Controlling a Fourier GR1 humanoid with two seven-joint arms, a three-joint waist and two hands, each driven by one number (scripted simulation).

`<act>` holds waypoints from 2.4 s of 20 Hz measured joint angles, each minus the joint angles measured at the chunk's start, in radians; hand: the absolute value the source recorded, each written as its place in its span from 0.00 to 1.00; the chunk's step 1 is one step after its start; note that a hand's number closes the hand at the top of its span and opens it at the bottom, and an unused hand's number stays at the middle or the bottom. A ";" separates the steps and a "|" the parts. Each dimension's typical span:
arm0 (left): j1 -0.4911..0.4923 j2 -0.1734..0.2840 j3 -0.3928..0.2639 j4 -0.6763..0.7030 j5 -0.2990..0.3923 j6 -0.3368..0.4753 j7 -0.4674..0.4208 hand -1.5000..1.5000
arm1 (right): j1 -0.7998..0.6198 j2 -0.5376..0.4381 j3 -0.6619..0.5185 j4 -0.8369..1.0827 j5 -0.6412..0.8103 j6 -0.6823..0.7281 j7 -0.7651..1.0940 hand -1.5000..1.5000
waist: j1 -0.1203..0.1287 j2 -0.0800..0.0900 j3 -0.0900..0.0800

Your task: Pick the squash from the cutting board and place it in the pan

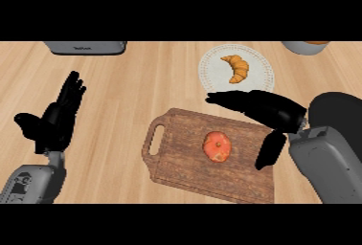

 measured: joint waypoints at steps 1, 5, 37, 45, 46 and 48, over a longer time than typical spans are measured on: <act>0.011 0.004 0.006 -0.017 0.001 -0.009 0.006 0.50 | 0.001 0.005 0.003 0.012 0.012 0.004 -0.012 0.00 | 0.000 0.000 0.000; -0.002 -0.012 0.016 -0.027 -0.020 -0.010 0.029 0.50 | -0.011 0.026 0.018 0.046 0.068 0.024 -0.051 0.00 | -0.001 0.000 0.000; -0.020 -0.063 0.108 -0.021 -0.082 -0.098 0.048 0.50 | 0.002 0.199 0.154 0.286 0.572 -0.091 -0.112 0.00 | -0.001 0.000 0.000; -0.014 -0.087 0.111 -0.030 -0.102 -0.100 0.057 0.50 | -0.013 0.225 0.147 0.369 0.626 -0.082 -0.181 1.00 | -0.002 0.000 0.000; -0.019 -0.083 0.117 -0.027 -0.100 -0.102 0.063 0.50 | -0.009 0.219 0.159 0.360 0.630 -0.081 -0.205 1.00 | -0.002 0.000 0.000; -0.032 -0.084 0.120 -0.016 -0.104 -0.104 0.061 0.50 | -0.017 0.217 0.169 0.377 0.646 -0.105 -0.245 1.00 | -0.002 -0.001 0.000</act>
